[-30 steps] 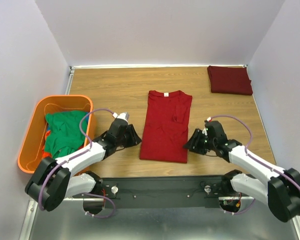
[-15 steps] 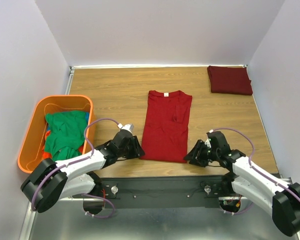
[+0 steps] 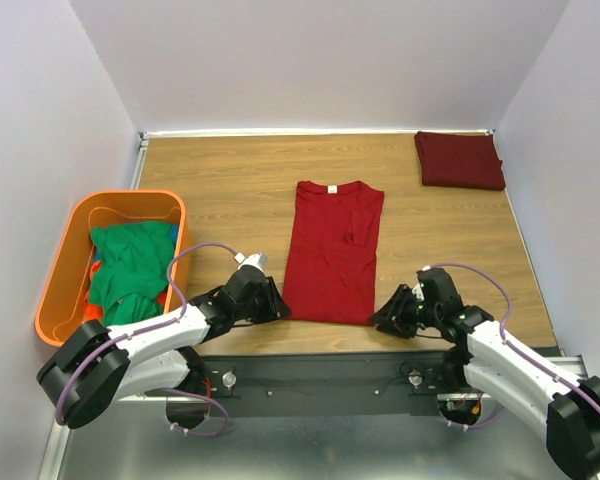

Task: Fold and stack the t-shirts
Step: Fold the tshirt

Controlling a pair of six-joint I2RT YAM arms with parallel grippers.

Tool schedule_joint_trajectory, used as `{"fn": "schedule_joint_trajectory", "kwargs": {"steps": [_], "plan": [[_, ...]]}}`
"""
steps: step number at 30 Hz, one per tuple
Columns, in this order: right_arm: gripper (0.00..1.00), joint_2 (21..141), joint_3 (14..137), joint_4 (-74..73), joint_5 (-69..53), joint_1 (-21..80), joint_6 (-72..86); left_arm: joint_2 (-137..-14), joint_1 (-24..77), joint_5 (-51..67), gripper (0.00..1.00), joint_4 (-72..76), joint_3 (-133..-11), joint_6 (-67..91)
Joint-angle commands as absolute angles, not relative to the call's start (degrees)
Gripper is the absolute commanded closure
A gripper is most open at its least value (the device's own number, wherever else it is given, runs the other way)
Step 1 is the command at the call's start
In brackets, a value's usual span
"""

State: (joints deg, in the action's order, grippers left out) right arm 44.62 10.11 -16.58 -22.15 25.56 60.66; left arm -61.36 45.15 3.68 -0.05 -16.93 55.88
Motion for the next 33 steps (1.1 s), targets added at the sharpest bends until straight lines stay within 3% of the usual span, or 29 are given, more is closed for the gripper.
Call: {"fn": "schedule_joint_trajectory", "kwargs": {"steps": [1,9,13,17,20,23,25,33], "plan": [[0.54,45.6,8.4,-17.1,-20.1,26.1,61.7,-61.8,45.7,2.0,0.60,-5.2,-16.7,57.2],[0.63,46.6,7.9,-14.2,-20.3,26.1,62.5,-62.3,45.9,3.2,0.59,-7.1,-17.2,58.2],[0.66,47.7,7.6,-12.1,-20.8,26.1,62.8,-61.7,45.8,3.1,0.50,-9.3,-18.9,57.7],[0.66,48.9,8.0,-11.6,-19.4,26.1,62.1,-62.7,45.8,3.0,0.48,-11.0,-20.6,56.3],[0.73,49.9,8.6,-11.5,-17.4,26.1,61.0,-63.3,45.8,4.4,0.47,-10.9,-20.4,55.9],[0.92,50.1,9.4,-11.8,-15.6,26.1,59.2,-64.4,45.7,6.2,0.48,-10.1,-19.6,55.6],[0.98,49.4,9.7,-12.4,-14.5,26.1,58.9,-65.0,45.6,7.2,0.48,-9.7,-18.9,55.4],[0.99,48.4,10.6,-14.9,-12.0,26.1,58.0,-67.6,45.7,10.4,0.54,-6.3,-17.6,55.5]]}}
